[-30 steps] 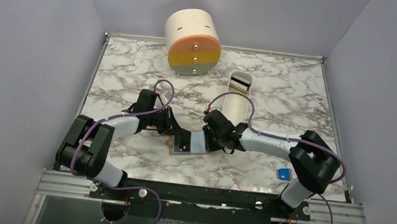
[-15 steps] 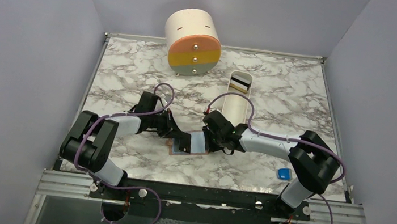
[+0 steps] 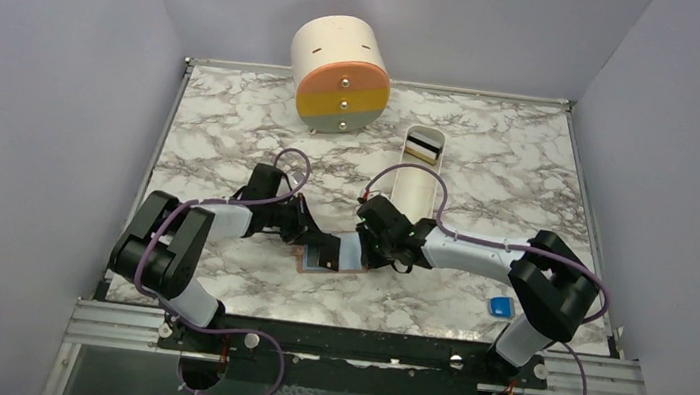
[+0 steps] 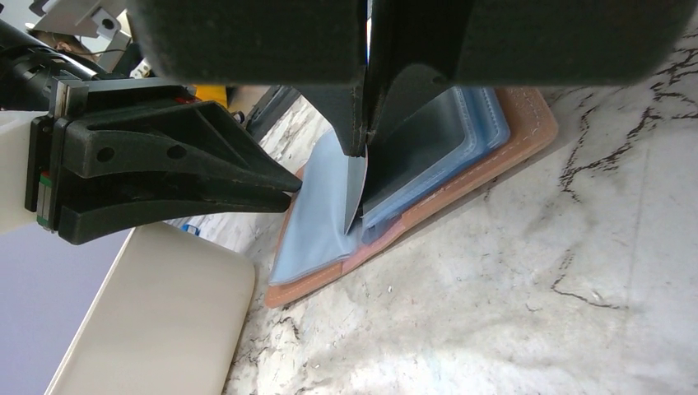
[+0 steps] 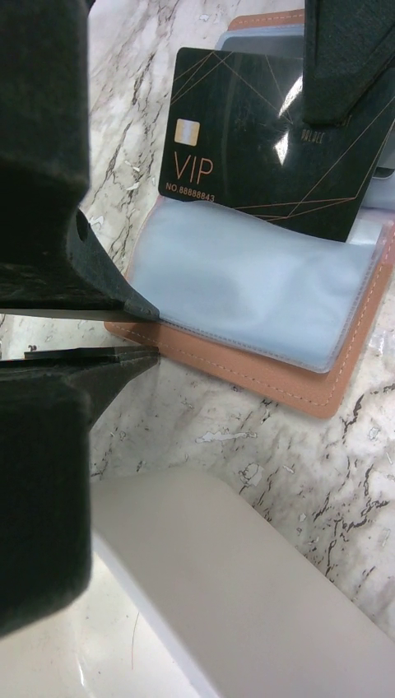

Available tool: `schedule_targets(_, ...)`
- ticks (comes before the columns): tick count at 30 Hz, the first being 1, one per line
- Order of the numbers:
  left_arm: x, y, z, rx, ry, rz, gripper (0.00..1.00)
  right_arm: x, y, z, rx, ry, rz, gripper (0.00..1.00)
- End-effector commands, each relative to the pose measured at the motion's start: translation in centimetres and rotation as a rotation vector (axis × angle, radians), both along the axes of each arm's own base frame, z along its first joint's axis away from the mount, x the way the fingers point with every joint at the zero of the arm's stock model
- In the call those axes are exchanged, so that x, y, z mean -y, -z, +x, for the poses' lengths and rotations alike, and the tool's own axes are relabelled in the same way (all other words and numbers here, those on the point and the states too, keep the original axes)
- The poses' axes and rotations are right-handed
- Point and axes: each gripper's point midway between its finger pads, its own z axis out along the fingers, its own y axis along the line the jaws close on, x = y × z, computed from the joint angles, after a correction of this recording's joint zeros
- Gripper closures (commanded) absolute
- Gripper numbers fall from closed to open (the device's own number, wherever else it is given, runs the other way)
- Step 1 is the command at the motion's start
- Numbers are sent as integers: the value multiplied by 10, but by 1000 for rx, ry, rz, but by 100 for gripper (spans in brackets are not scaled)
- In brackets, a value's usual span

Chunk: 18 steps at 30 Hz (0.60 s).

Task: Put the credit cards into the card holder
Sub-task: Insert the credit card into the card holder.

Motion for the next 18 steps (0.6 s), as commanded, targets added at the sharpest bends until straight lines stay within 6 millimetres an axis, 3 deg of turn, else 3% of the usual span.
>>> schedule_targets(1,1,10,-1,5,-19,19,100,-5,5,-1,13,-7,-2,83)
schedule_targets(10,-3,17,10,52,-50,53,100,-5,3,-1,15,-7,-1,83)
schedule_targets(18,-5,22,9,47,-60,63,100,-5,6,-4,9,-10,-3,83)
